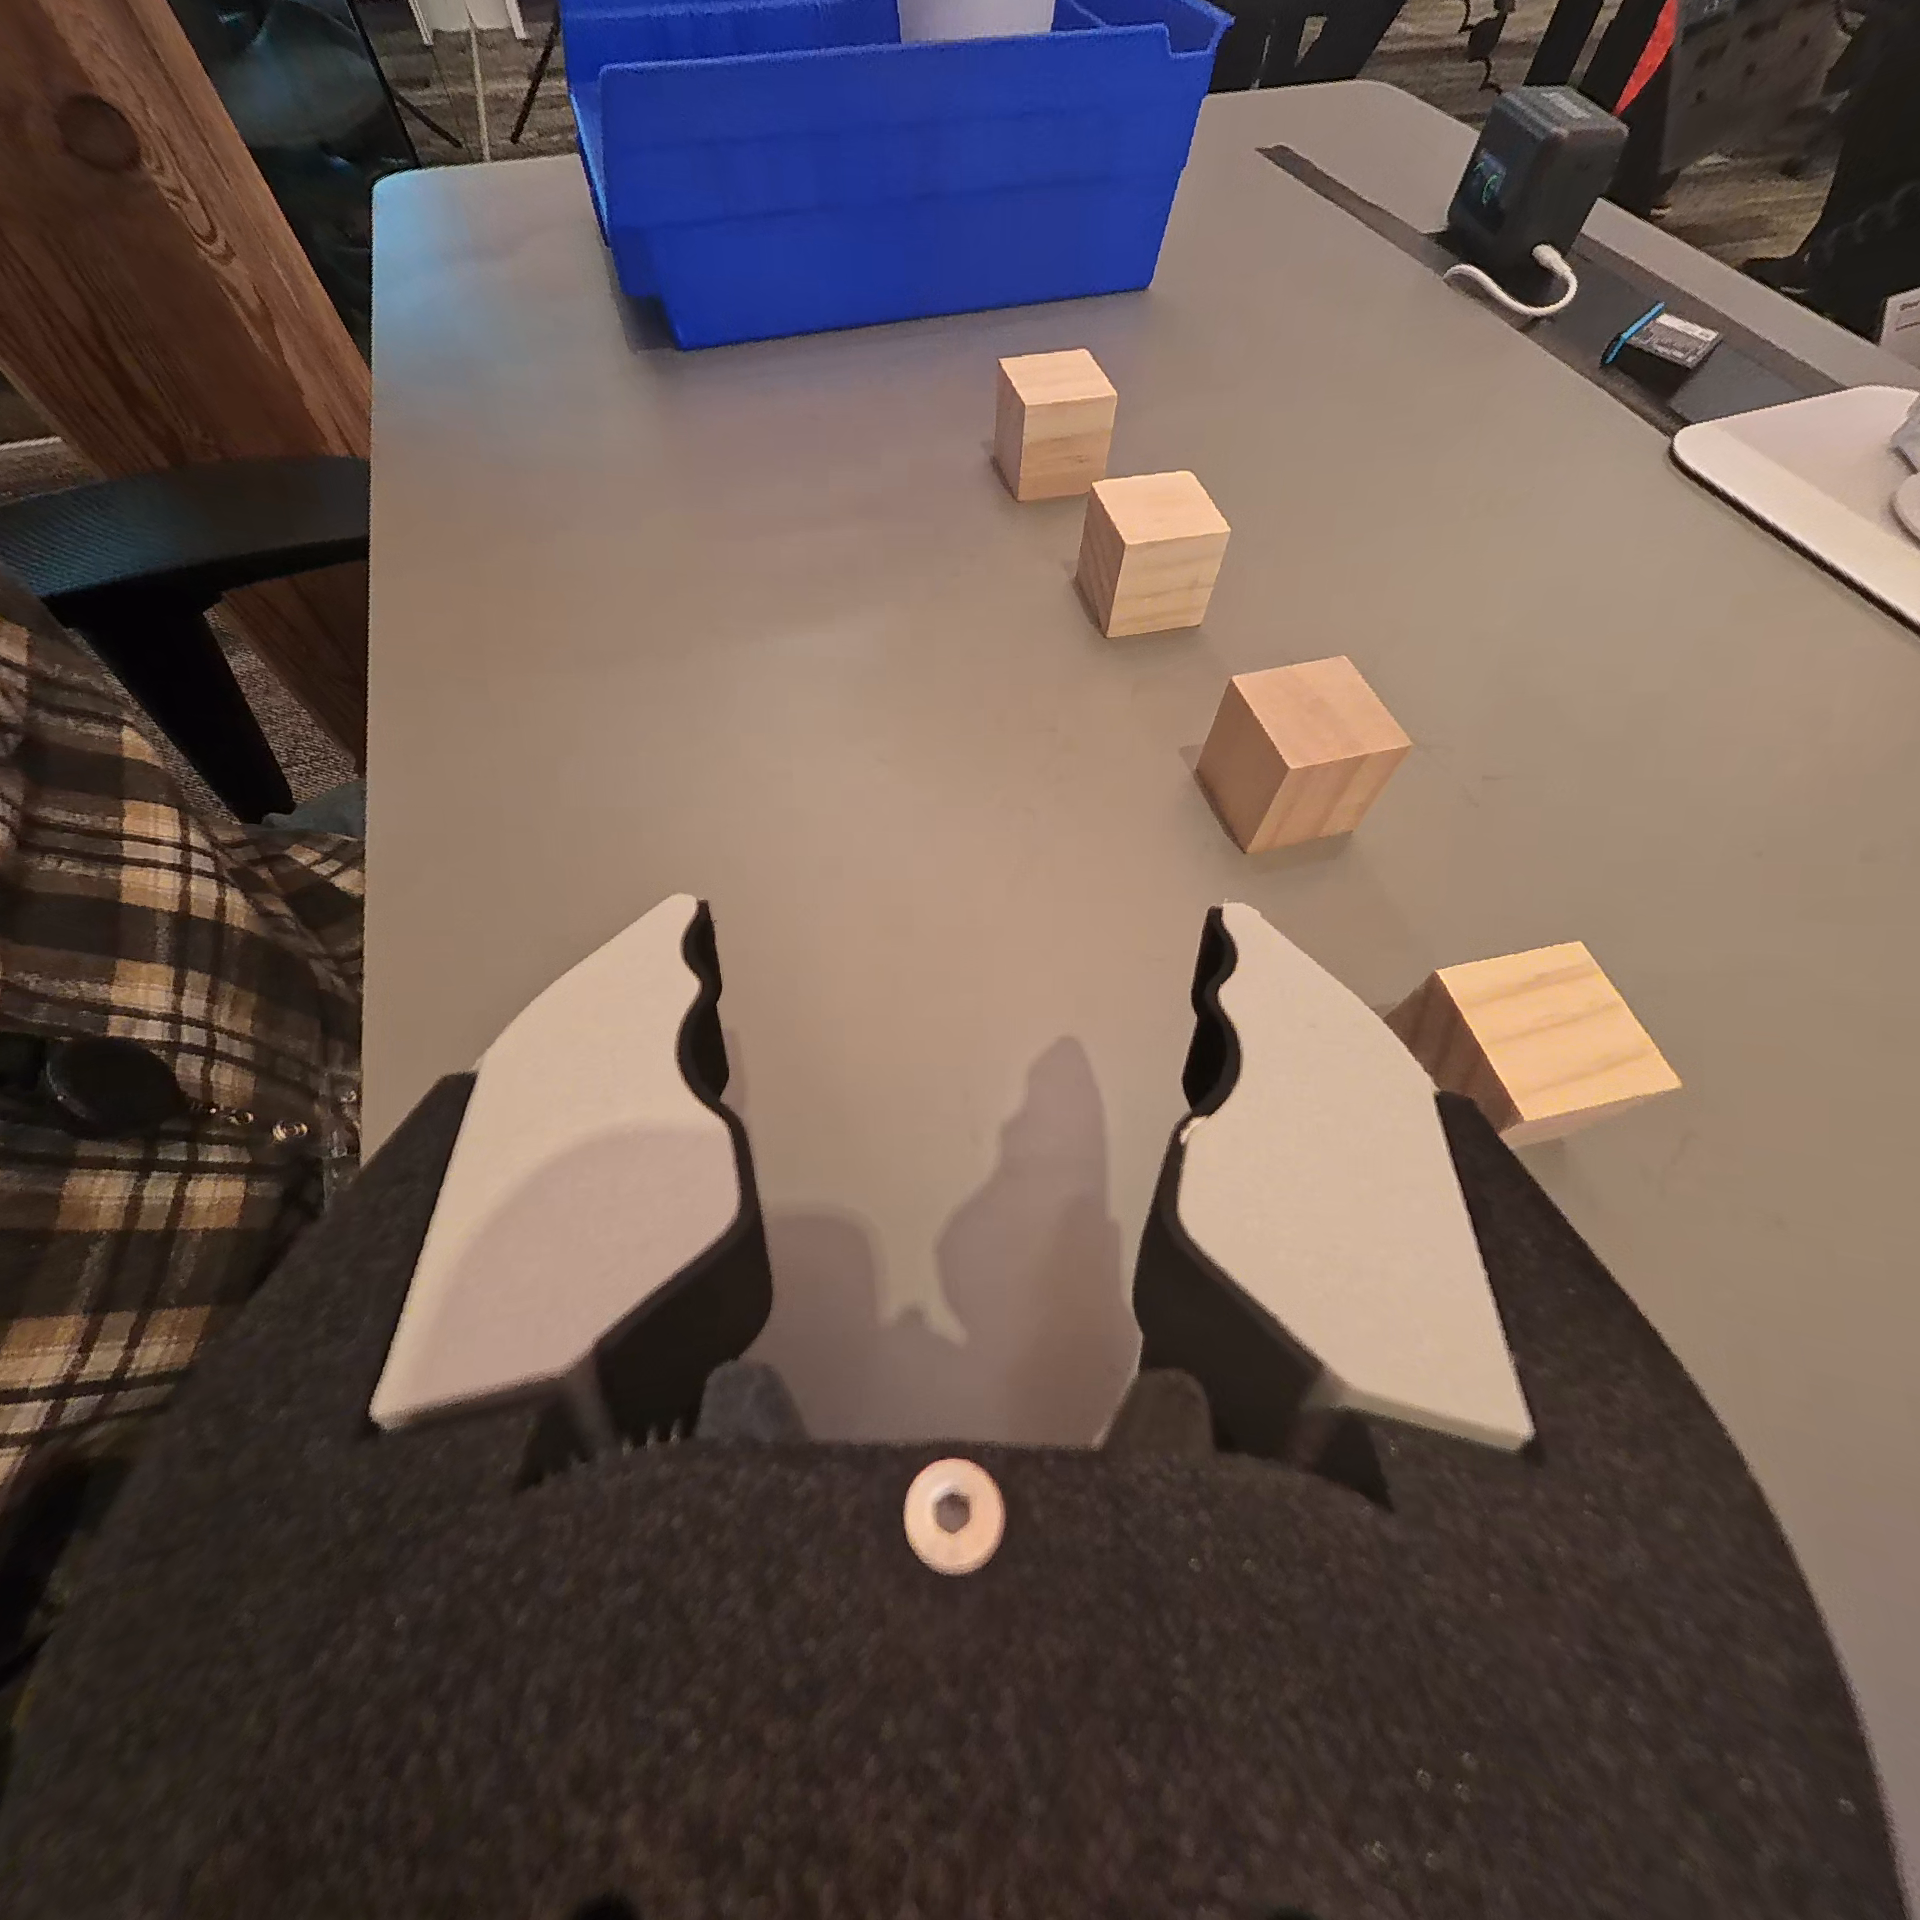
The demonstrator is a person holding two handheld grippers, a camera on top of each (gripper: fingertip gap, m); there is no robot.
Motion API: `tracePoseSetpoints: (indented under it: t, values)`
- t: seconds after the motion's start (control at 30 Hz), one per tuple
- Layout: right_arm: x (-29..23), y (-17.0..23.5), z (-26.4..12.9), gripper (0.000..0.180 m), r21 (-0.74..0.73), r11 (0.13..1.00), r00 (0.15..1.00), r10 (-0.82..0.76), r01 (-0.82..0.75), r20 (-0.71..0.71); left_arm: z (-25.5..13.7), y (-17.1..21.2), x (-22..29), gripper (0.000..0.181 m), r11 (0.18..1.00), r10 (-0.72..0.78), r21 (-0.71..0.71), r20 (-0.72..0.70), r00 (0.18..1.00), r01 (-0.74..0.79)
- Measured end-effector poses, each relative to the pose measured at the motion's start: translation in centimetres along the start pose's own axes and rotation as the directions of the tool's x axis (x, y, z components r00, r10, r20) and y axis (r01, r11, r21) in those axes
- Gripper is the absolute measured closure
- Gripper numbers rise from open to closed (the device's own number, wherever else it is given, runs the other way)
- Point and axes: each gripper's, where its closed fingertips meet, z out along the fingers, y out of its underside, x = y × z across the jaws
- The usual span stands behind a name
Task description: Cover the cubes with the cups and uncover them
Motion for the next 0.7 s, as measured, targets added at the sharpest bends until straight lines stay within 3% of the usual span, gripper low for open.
tracePoseSetpoints:
  t: [0.37,0.7]
  values:
    - [0.0,-0.2,0.2,0.093,0.002,1.0,1.0,-0.004,0.004,0.007,-2.2,-0.5,-0.8,0.177,1.0,-0.017,0.027,0.052,0.998,0.016]
    - [-0.2,0.0,-0.1,0.093,-0.004,1.0,1.0,-0.003,0.003,0.005,0.5,0.2,0.0,0.177,0.998,-0.036,-0.044,0.004,0.999,0.036]
